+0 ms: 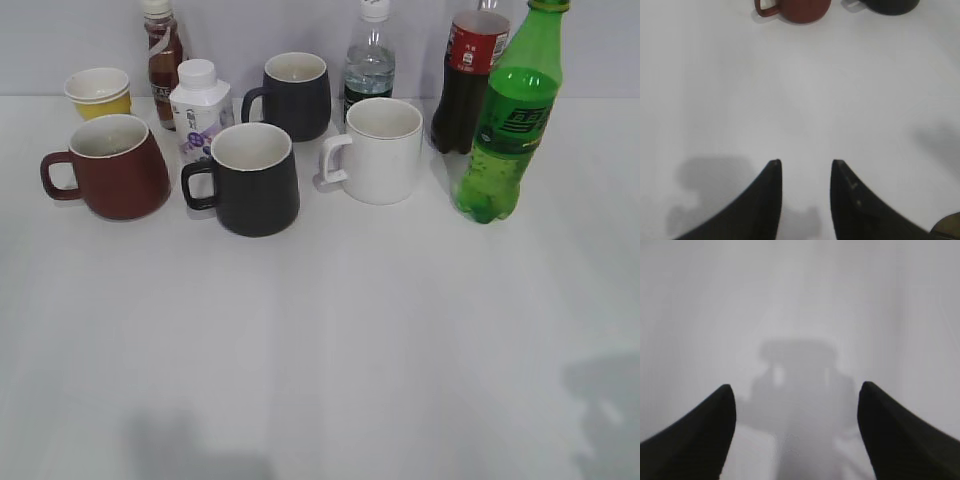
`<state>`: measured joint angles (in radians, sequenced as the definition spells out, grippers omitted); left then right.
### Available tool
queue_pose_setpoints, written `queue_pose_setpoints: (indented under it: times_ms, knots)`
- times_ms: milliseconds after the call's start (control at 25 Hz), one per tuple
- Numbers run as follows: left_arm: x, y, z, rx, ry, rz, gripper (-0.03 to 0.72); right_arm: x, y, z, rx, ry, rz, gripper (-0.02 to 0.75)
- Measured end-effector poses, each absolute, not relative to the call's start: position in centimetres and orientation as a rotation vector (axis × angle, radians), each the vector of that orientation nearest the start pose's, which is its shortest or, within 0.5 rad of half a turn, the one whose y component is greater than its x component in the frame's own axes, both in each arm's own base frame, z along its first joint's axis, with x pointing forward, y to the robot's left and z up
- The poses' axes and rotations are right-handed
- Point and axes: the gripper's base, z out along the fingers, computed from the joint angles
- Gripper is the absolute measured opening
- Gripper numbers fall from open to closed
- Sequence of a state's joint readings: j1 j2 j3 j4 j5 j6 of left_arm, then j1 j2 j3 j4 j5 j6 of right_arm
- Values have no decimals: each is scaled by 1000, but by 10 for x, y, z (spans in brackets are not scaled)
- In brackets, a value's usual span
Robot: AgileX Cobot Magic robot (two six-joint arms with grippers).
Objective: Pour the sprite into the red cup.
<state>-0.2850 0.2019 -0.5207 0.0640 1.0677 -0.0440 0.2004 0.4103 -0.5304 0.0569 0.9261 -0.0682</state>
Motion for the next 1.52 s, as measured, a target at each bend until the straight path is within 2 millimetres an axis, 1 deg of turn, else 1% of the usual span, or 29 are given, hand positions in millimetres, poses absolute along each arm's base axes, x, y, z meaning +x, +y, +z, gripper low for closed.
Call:
queue_pose_setpoints:
  times_ms: [160, 240, 360, 440, 520, 1120, 1360, 1520]
  knots:
    - [25, -2, 281, 288, 2213, -92, 258, 34, 12, 293, -276, 2099, 153, 569]
    - [25, -2, 281, 291, 2212, -91, 258, 23, 9, 294, -271, 2044, 156, 569]
    - [25, -2, 281, 291, 2212, -91, 258, 12, 7, 292, -273, 2028, 157, 569]
    - [25, -2, 281, 291, 2211, -91, 258, 11, 7, 283, -281, 2073, 154, 569]
    - [25, -2, 281, 291, 2211, -91, 257, 10, 7, 280, -285, 2099, 151, 569]
    - [23, -1, 281, 279, 2202, -85, 256, 10, 7, 279, -286, 2104, 151, 568]
    - [8, 4, 283, 86, 2122, 1, 256, 10, 7, 279, -280, 2106, 146, 568]
    - [-4, 5, 283, -36, 2050, 67, 256, 10, 6, 279, -174, 2106, 87, 568]
